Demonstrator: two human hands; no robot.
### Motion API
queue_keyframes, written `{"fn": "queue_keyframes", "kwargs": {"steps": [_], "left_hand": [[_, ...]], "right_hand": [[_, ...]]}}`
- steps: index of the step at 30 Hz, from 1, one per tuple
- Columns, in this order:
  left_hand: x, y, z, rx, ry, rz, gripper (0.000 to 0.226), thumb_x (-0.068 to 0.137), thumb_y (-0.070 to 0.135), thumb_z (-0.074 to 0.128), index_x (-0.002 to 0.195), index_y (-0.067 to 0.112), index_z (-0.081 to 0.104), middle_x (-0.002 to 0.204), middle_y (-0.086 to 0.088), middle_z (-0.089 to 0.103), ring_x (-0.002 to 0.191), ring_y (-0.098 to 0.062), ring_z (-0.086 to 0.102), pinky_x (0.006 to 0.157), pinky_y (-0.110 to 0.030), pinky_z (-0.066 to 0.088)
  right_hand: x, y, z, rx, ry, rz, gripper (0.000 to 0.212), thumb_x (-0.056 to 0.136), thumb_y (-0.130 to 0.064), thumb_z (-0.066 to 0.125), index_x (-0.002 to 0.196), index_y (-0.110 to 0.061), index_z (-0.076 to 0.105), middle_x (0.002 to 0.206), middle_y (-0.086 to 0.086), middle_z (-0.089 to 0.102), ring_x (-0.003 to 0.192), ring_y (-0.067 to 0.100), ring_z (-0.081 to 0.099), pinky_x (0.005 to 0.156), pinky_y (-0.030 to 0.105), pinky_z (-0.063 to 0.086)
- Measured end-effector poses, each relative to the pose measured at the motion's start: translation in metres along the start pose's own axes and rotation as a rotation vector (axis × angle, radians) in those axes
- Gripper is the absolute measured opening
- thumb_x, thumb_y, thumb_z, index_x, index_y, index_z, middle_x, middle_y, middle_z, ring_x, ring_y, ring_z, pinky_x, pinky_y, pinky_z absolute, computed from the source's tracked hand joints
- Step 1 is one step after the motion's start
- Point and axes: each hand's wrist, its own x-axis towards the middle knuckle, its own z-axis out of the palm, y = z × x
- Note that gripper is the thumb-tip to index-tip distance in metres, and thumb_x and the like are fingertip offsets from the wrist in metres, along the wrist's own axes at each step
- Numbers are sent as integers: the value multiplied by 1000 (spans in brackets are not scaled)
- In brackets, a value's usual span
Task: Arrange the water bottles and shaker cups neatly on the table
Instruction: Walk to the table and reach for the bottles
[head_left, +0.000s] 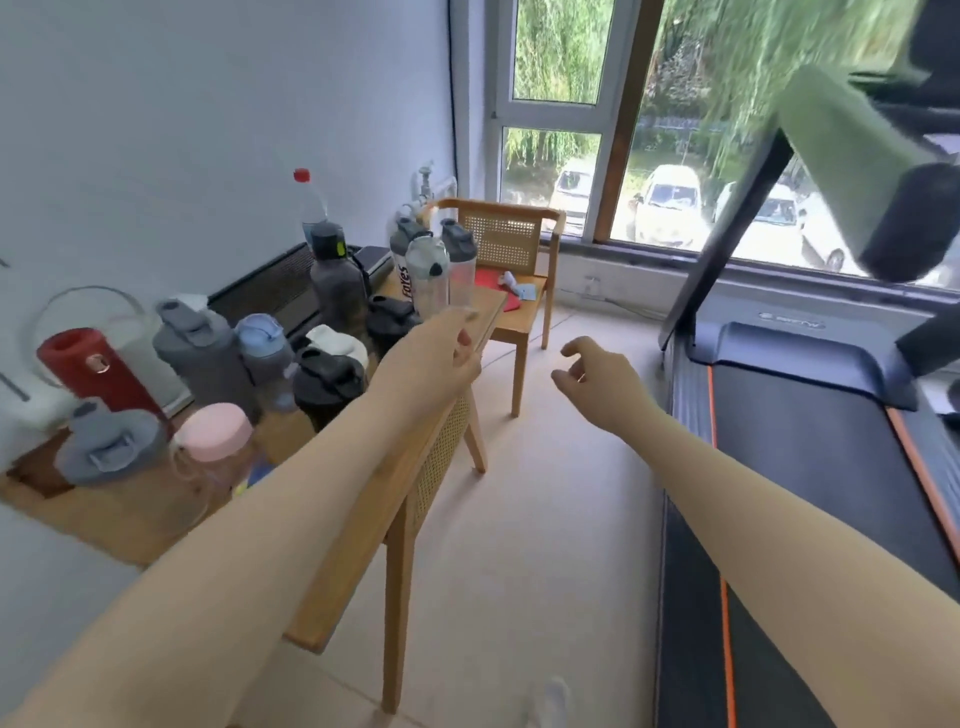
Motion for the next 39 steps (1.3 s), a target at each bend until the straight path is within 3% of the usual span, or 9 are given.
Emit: {"fn": "queue_keyframes", "kwargs": {"steps": [3,8,11,16,19,24,31,36,39], "left_hand": [[62,-9,33,5,-42,4,44,87,21,52,130,18,44,113,-3,60,99,-20,57,89,-41,50],[173,-23,56,-156,70,-93,43,88,19,52,130,18,43,109,-1,59,91,-14,55,80,-31,47],[239,-32,50,-215,163,-182,39,88,18,53,126,21,46,103,3,57,93,-17,57,84,-34,47],[315,-55,29,-167,292,-254,40,89,18,53,128,16,45,104,5,57,87,-11,54,78,-19,38],[343,-72,20,-84,292,-285,42,89,16,53,130,14,43,104,4,55,87,-13,52,78,-20,38],[382,-119,29,28,198,-385,43,88,18,53,130,18,43,106,4,56,91,-12,52,78,-23,37],[406,-147,30,84,155,-549,39,90,24,53,128,23,46,106,9,55,94,-12,55,81,-25,44],[378,-155,52,138,93,-767,50,89,39,51,135,25,38,135,3,45,121,-13,41,96,-27,32],[357,-147,69,119,204,-949,70,79,53,57,137,24,33,143,3,34,131,-16,32,105,-34,31]], "right_hand": [[63,35,5,-32,-43,48,38,89,-29,51,123,-12,46,103,7,62,87,23,53,83,39,48],[193,74,-9,-257,-181,11,39,90,-32,51,123,-13,46,118,11,60,102,28,56,83,37,47],[277,62,-33,-251,-170,-97,38,89,-30,52,122,-12,49,114,12,62,100,28,57,84,37,47],[378,27,-26,-79,-174,-322,38,89,-26,53,123,-10,49,103,7,61,87,18,51,76,31,42],[417,12,-3,-26,-281,-460,48,88,-27,55,131,-12,40,116,10,58,96,18,51,83,29,40],[481,-3,25,-153,-406,-694,67,85,-36,58,141,-17,27,144,9,38,128,30,39,102,44,39],[553,-18,66,-317,-593,-931,78,80,-56,56,141,-18,24,147,7,31,133,30,34,103,42,34],[565,-14,95,-263,-477,-998,94,70,-74,46,142,-18,23,153,6,25,141,27,20,115,44,15],[570,-10,104,-154,-582,-936,97,68,-65,62,142,-19,20,152,5,26,140,28,24,114,44,21]]}}
